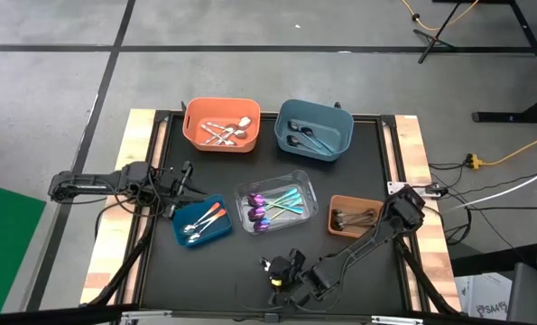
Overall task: Sort silverware by color (type)
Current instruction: Put the orange spoon into the blue bin
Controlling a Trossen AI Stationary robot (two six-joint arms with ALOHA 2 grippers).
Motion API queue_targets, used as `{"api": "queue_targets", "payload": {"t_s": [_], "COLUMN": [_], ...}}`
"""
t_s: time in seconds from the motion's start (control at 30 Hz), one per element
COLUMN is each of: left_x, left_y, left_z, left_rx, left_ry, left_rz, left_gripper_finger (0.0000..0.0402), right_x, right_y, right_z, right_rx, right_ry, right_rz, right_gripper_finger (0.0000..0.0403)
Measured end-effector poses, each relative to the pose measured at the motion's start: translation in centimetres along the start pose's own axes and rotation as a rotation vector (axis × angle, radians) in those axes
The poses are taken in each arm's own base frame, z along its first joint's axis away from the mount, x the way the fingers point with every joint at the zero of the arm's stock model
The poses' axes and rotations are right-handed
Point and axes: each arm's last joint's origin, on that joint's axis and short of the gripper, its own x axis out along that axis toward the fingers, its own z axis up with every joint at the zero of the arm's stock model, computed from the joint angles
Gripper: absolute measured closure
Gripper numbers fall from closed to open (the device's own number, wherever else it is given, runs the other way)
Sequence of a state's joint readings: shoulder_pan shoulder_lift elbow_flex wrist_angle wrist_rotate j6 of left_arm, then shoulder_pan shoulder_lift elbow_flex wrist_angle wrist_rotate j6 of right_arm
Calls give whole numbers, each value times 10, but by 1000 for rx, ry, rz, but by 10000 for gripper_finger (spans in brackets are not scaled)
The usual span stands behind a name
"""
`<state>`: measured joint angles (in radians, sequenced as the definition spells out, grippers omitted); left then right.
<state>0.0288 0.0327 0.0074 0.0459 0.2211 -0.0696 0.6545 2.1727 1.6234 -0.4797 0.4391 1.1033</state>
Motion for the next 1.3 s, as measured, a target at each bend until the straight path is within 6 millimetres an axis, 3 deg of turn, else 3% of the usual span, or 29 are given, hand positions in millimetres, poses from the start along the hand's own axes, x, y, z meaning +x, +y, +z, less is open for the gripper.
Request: {"api": "queue_targets", "payload": {"t_s": [0.17, 0.73, 1.07, 1.3], "left_x": [0, 0, 0, 0], "left_y": [0, 0, 0, 0], "left_z": [0, 0, 0, 0], "left_rx": [0, 0, 0, 0], "left_ry": [0, 0, 0, 0], "left_rz": [0, 2, 2, 3], "left_gripper_finger": [298, 298, 298, 298], "right_x": [14, 14, 34, 35], "right_y": [-2, -4, -7, -8], "right_z": [-10, -9, -21, -22], "right_rx": [-19, -55, -69, -86], "right_ry": [26, 4, 30, 38], "right_rz": [-16, -44, -61, -64], "right_gripper_finger": [313, 313, 313, 319]}}
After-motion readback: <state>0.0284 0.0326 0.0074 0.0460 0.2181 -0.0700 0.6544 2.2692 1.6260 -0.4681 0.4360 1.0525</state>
